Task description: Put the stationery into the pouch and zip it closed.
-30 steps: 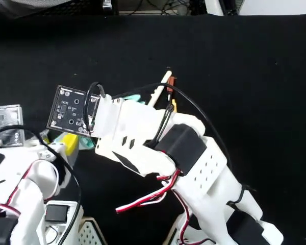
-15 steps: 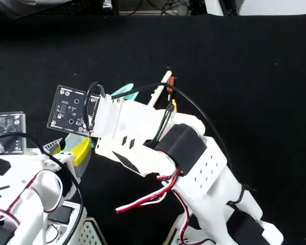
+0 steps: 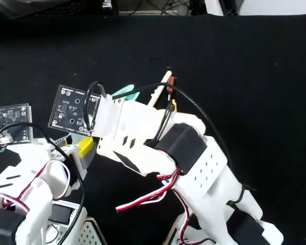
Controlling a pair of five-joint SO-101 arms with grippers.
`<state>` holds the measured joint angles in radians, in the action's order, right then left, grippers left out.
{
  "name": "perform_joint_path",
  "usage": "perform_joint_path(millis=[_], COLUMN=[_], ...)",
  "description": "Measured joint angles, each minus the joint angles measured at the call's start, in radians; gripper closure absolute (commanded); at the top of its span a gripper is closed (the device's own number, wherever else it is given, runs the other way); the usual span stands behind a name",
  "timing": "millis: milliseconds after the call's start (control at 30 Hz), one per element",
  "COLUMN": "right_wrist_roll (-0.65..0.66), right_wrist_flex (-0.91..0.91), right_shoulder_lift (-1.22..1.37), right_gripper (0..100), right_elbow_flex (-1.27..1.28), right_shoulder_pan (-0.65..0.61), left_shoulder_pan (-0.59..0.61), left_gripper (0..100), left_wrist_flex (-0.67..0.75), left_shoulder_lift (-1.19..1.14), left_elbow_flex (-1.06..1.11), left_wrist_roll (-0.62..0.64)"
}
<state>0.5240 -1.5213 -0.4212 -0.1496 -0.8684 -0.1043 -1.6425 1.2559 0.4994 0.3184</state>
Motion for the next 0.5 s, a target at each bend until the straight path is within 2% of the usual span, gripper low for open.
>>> perform_joint_path(millis=[167,333,500], right_wrist_roll=[0.000,0.000,0.000], right_wrist_flex=[0.000,0.000,0.000], right_shoulder_lift=[0.000,0.000,0.000], right_gripper=[98.6,98.6,98.6], right_elbow_flex=[0.000,0.000,0.000], right_shoulder_pan=[0.000,0.015,0.054], left_shoulder_pan=[0.000,-0.002,-0.002], left_gripper=[80,98,97], left_wrist_flex=[0.000,-0.018,-0.020], left_shoulder_lift=[0.000,0.000,0.002], left_elbow_flex=[0.000,-0.012,-0.020], left_wrist_roll=[-0.003,-0.141,-0.218])
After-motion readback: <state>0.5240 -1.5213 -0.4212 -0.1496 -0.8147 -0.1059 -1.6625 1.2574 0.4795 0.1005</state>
